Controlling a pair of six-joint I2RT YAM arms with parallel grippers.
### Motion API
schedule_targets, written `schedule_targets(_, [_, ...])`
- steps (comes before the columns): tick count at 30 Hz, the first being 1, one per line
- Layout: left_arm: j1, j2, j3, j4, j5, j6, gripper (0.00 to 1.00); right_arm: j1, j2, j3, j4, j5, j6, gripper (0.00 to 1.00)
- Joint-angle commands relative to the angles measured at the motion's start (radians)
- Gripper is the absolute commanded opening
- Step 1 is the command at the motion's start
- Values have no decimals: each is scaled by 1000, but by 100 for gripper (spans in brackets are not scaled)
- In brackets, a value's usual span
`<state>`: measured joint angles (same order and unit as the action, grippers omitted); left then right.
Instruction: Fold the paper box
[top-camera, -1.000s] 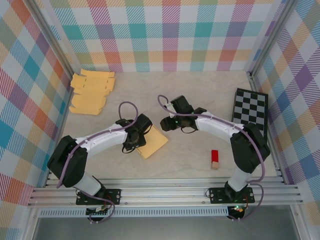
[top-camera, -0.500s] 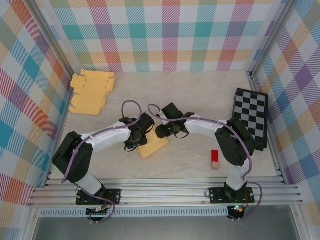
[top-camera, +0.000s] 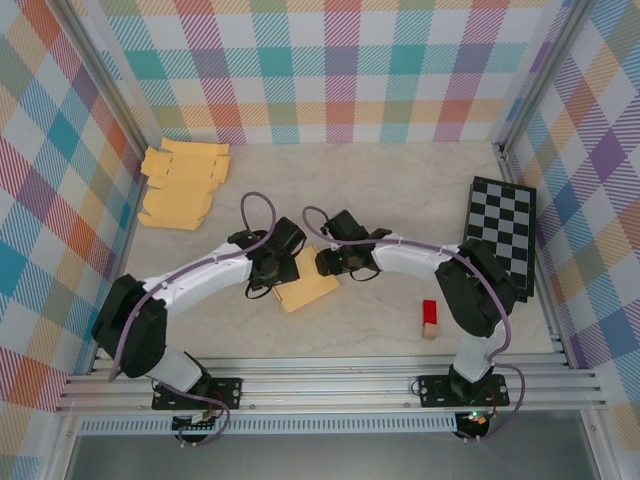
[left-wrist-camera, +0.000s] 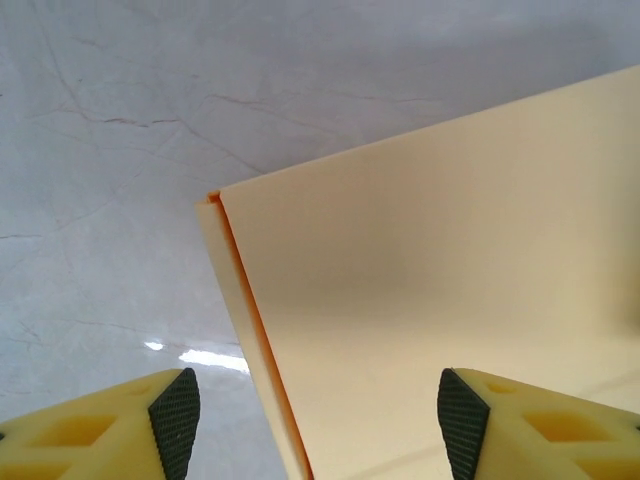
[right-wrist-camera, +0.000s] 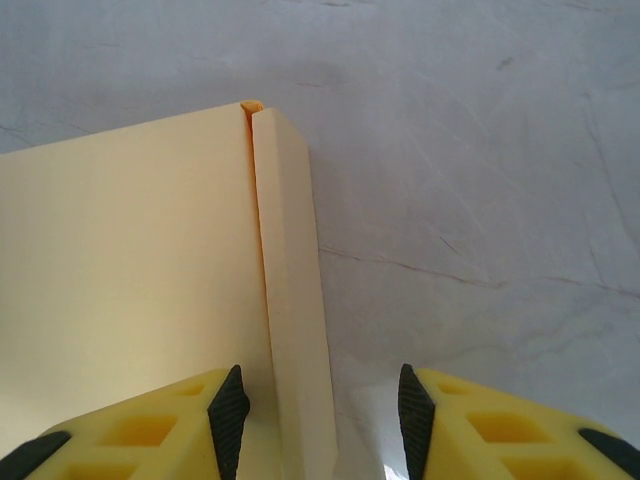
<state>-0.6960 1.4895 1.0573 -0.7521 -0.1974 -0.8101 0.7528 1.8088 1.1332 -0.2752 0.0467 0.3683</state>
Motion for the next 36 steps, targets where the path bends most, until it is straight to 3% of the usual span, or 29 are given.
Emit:
schedule_targets(1, [0, -68, -46, 20, 88, -18, 67, 2, -16, -12, -140, 79, 70, 47])
schedule_targets(5, [-34, -120, -176, 109, 183, -138, 67, 3, -25, 2, -191, 89, 142, 47])
schedule_targets(13, [-60, -141, -246, 215, 160, -209, 70, 3, -49, -27, -177, 88, 195, 45])
schedule_targets(16, [-60, -122, -216, 227, 158, -247, 78, 3, -52, -32, -177, 88, 194, 45])
schedule_targets(19, [-60, -109, -200, 248, 155, -318, 99, 3, -61, -41, -172, 89, 200, 45])
schedule_targets(20, [-60, -101, -188, 246, 148, -344, 100, 3, -65, -44, -171, 87, 202, 45])
schedule_targets(31, [-58, -19, -123, 246, 37, -549, 100, 10, -77, -65, -143, 74, 213, 46])
schedule_targets(36, [-45, 33, -138, 360, 83, -587, 100, 11, -74, -69, -136, 59, 210, 46])
